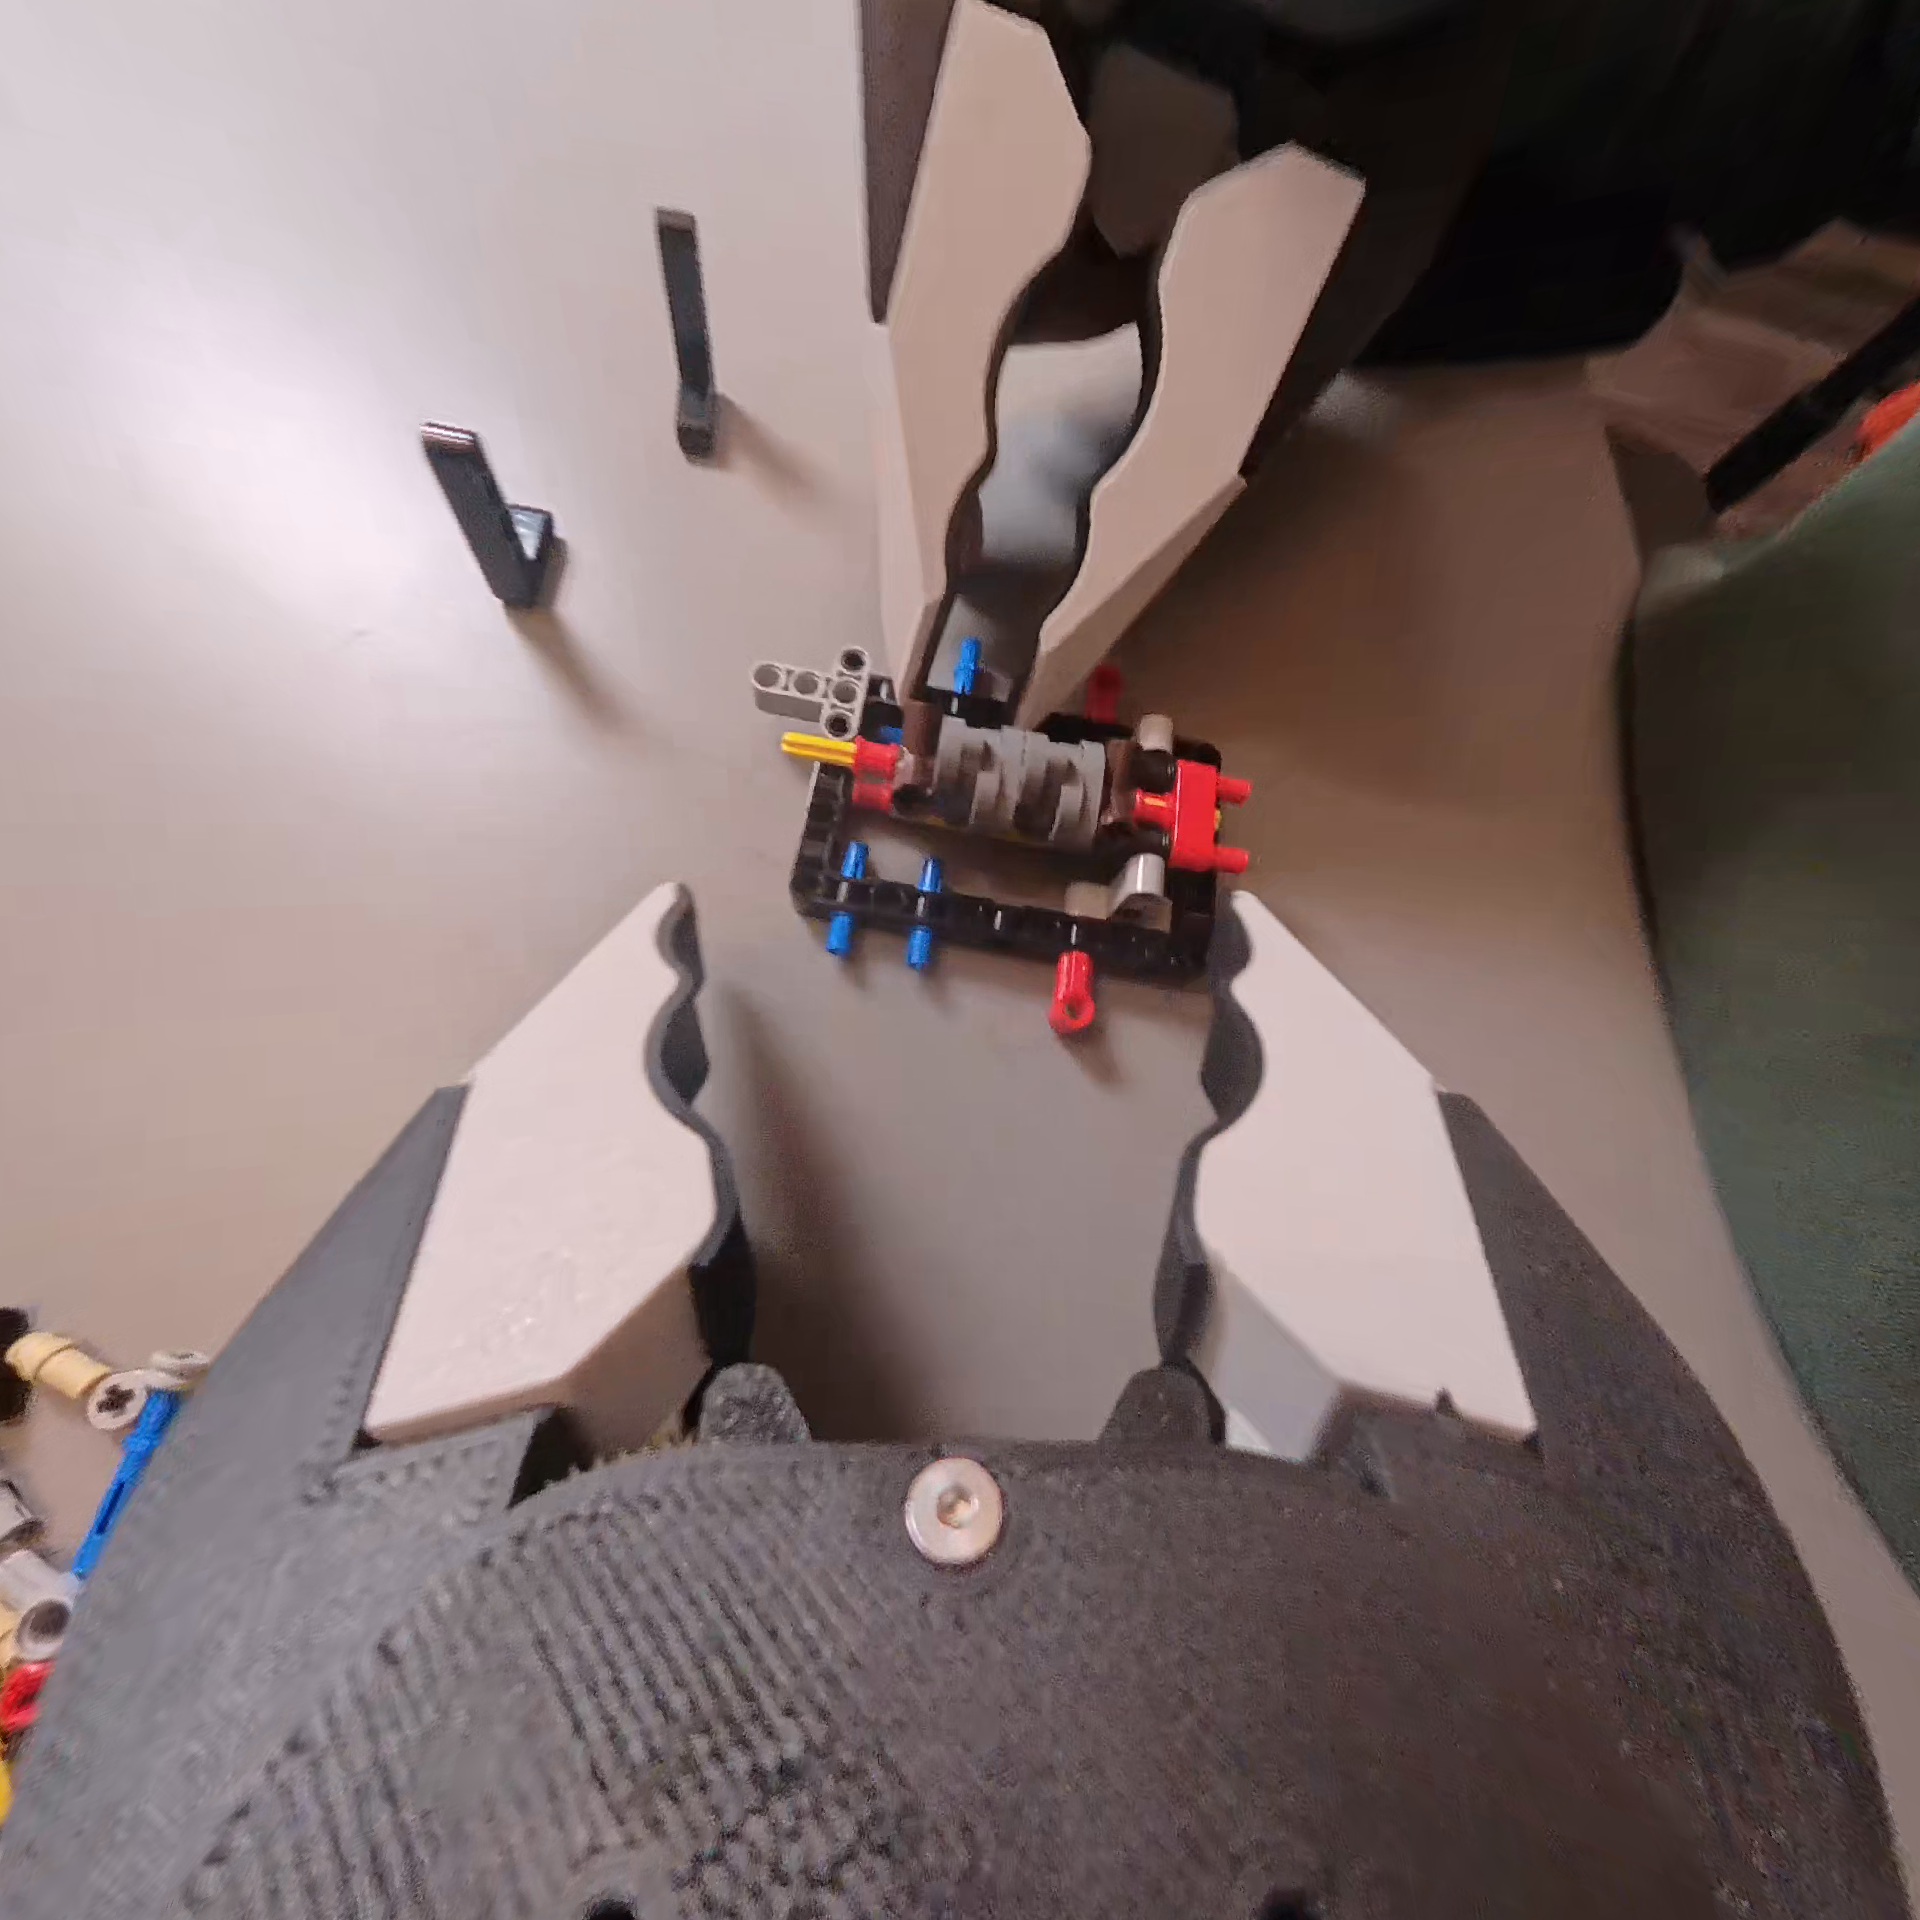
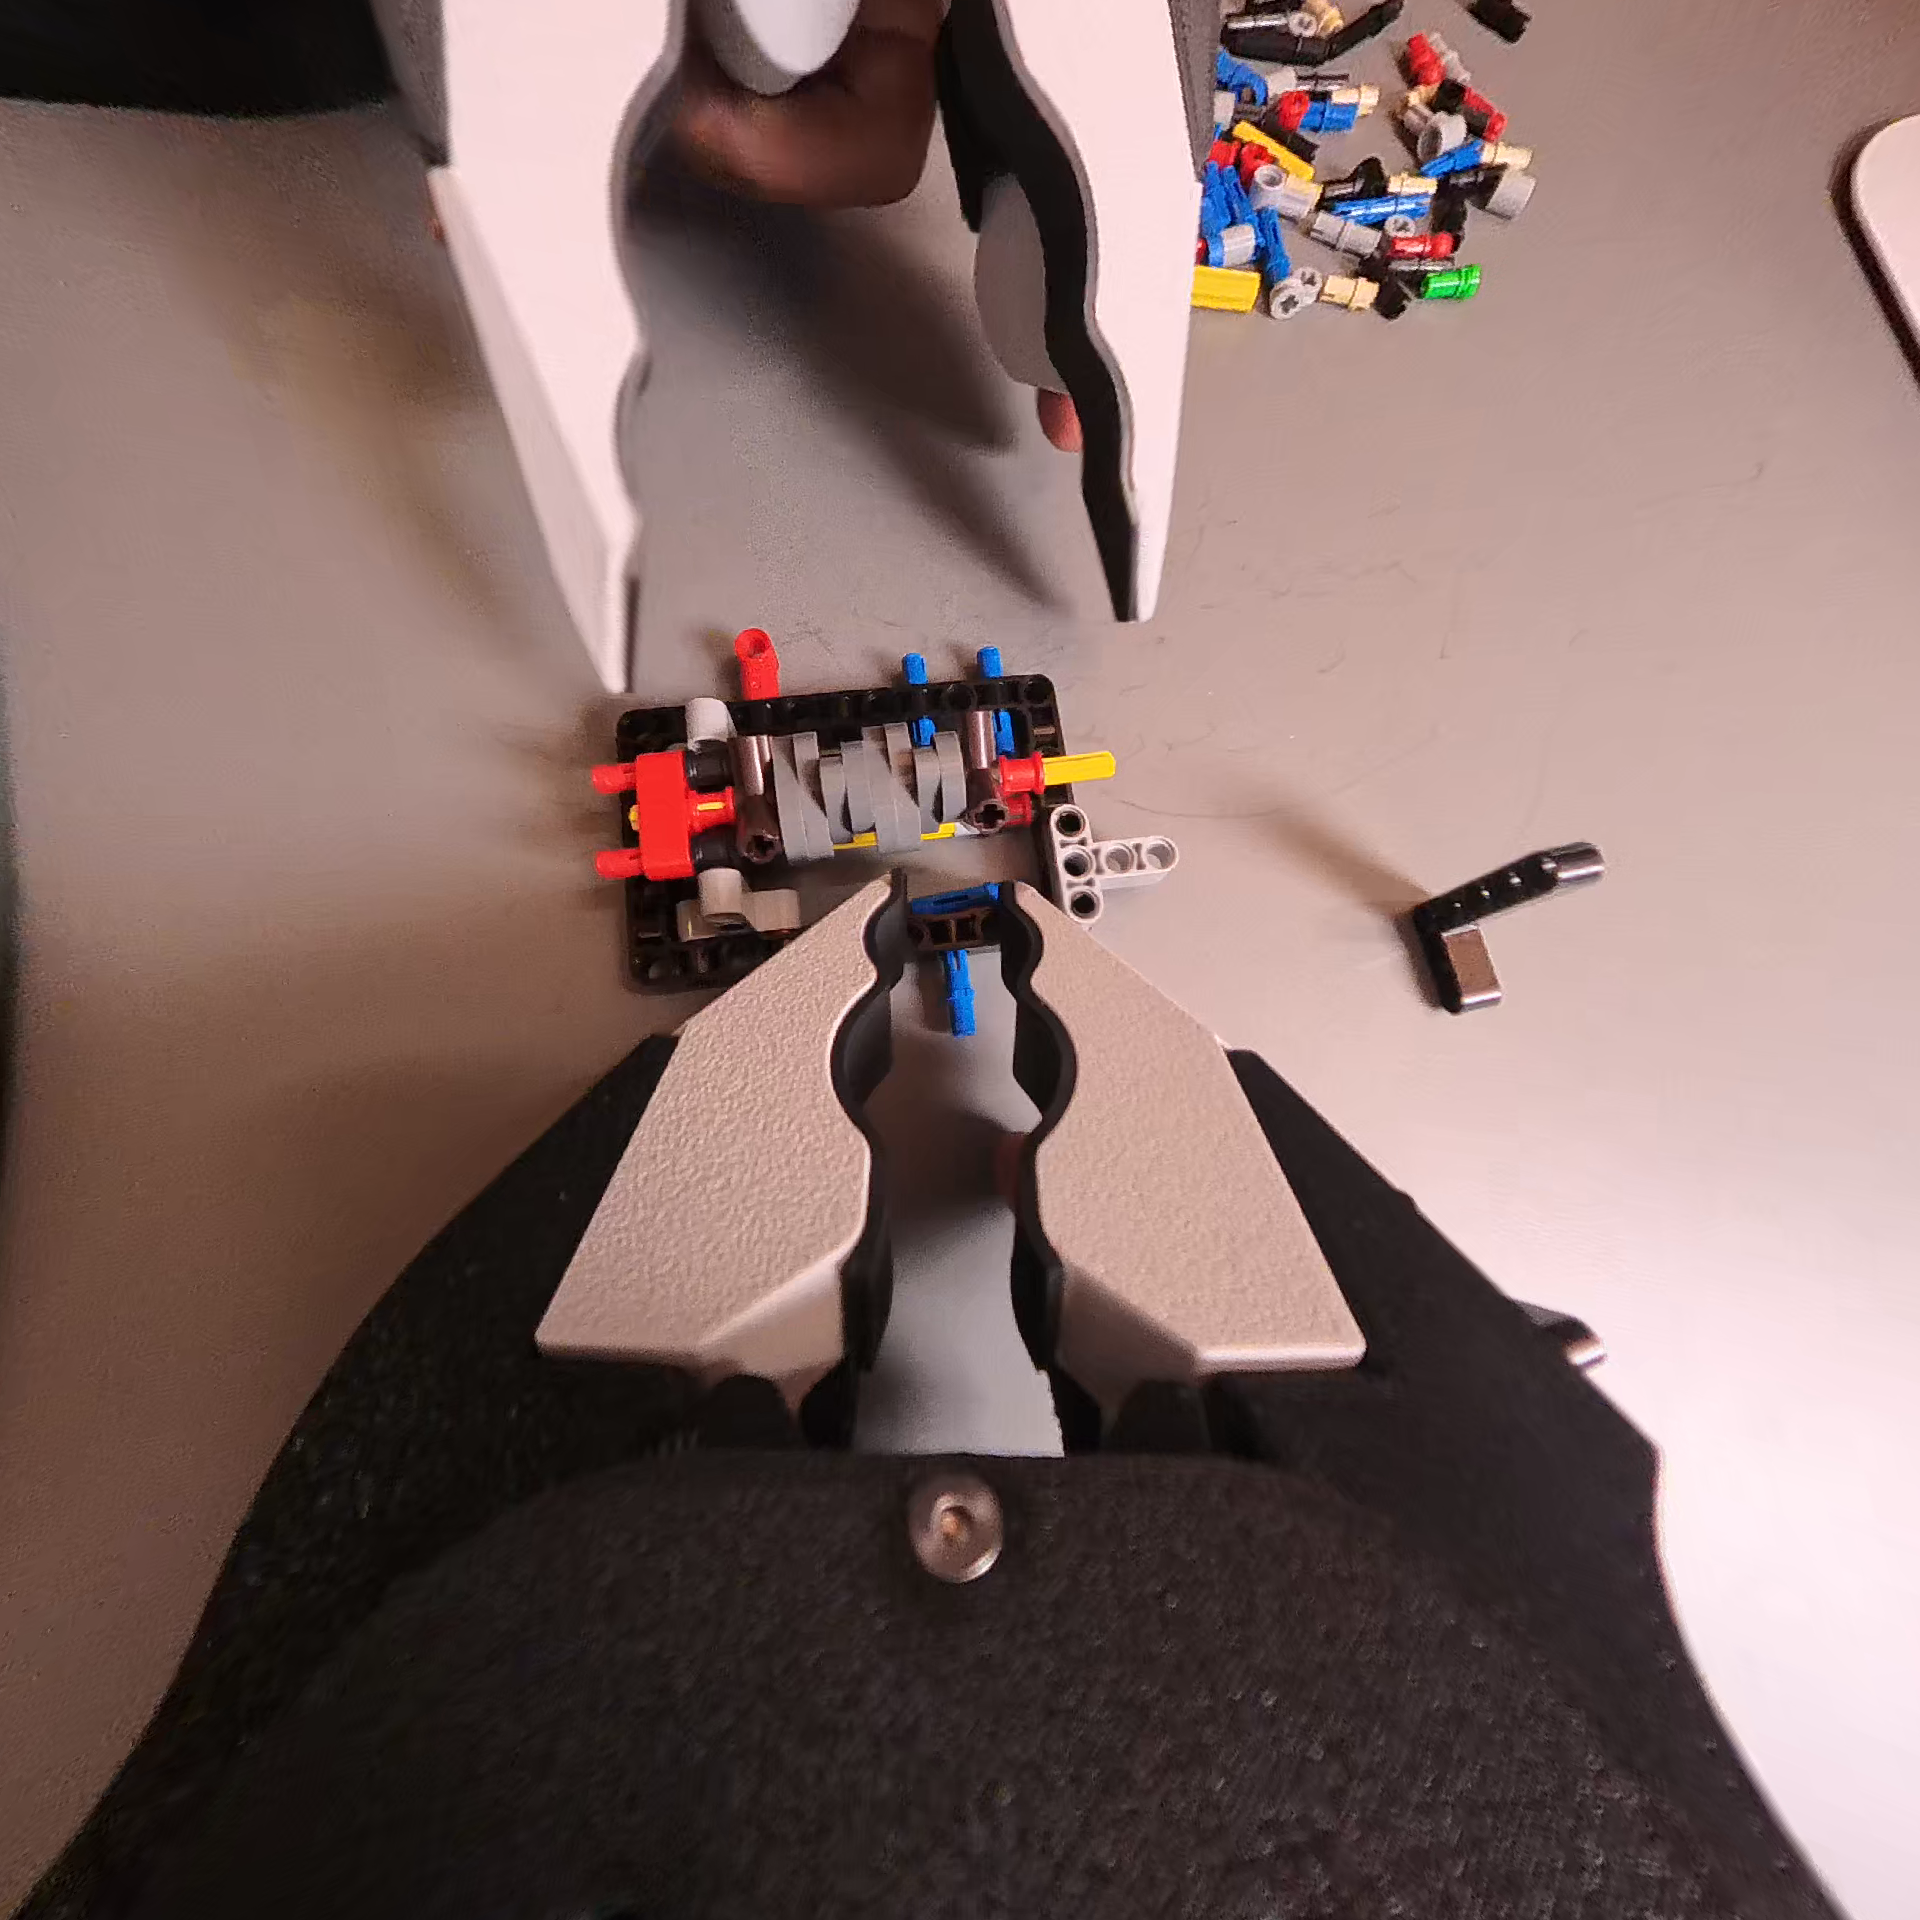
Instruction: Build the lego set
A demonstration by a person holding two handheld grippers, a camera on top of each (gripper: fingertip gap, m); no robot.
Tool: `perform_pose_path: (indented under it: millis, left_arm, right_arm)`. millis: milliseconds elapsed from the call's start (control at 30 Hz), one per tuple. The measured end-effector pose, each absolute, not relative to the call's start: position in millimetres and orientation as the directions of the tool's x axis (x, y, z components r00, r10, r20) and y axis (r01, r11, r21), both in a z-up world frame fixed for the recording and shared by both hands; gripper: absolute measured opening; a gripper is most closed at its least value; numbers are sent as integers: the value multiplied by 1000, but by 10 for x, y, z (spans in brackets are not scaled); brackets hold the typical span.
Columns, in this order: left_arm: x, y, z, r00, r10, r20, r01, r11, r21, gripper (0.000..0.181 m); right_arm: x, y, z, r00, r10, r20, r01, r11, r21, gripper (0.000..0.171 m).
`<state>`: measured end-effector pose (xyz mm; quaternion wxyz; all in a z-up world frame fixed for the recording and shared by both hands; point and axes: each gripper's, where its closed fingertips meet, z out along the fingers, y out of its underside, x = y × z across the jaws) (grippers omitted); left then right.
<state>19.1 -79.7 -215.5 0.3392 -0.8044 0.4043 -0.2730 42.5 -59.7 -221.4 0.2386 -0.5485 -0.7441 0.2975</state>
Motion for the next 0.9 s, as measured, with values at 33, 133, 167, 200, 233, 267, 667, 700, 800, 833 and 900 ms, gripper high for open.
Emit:
perform_pose_path:
  millis: [33,133,167,200,233,267,667,700,800,833,900]
  left_arm:
    - [211,-816,-2201,517,-847,127,-504,-421,-754,107]
    - [323,-881,-2346,485,-872,60,-600,-382,-703,127]
    - [355,-883,-2378,476,-879,33,-622,-363,-694,127]
    - [373,-873,-2383,471,-882,10,-633,-346,-692,125]
    - [386,-875,-2373,469,-883,17,-631,-348,-693,117]
    - [387,-875,-2368,464,-886,18,-632,-345,-694,114]
    - [228,-935,-2048,429,-901,-56,-535,-204,-820,92]
    - [181,-957,-1981,427,-903,-57,-505,-186,-843,46]
    - [6,-937,-1857,454,-888,-75,-469,-167,-867,31]
    - [-58,-922,-1902,465,-881,-81,-501,-187,-845,35]
    - [-78,-914,-1879,475,-877,-67,-479,-194,-856,35]
  right_arm:
    - [428,-600,-2209,-290,957,30,678,227,-699,16]
    - [449,-556,-2141,-289,957,36,674,230,-702,16]
    - [461,-522,-2109,-278,960,35,670,220,-709,15]
    - [479,-481,-2078,-265,964,34,665,209,-717,15]
    - [500,-438,-2052,-250,968,35,661,197,-724,15]
    - [523,-392,-2031,-233,972,36,659,185,-729,15]
    - [697,-428,-2017,-302,952,-48,601,151,-785,17]
    - [705,-444,-2047,-321,946,-46,600,165,-782,18]
    - [675,-509,-2130,-373,927,-29,608,220,-763,20]
    - [652,-517,-2167,-380,925,-21,623,239,-745,21]
    - [600,-517,-2210,-392,920,6,642,278,-714,23]
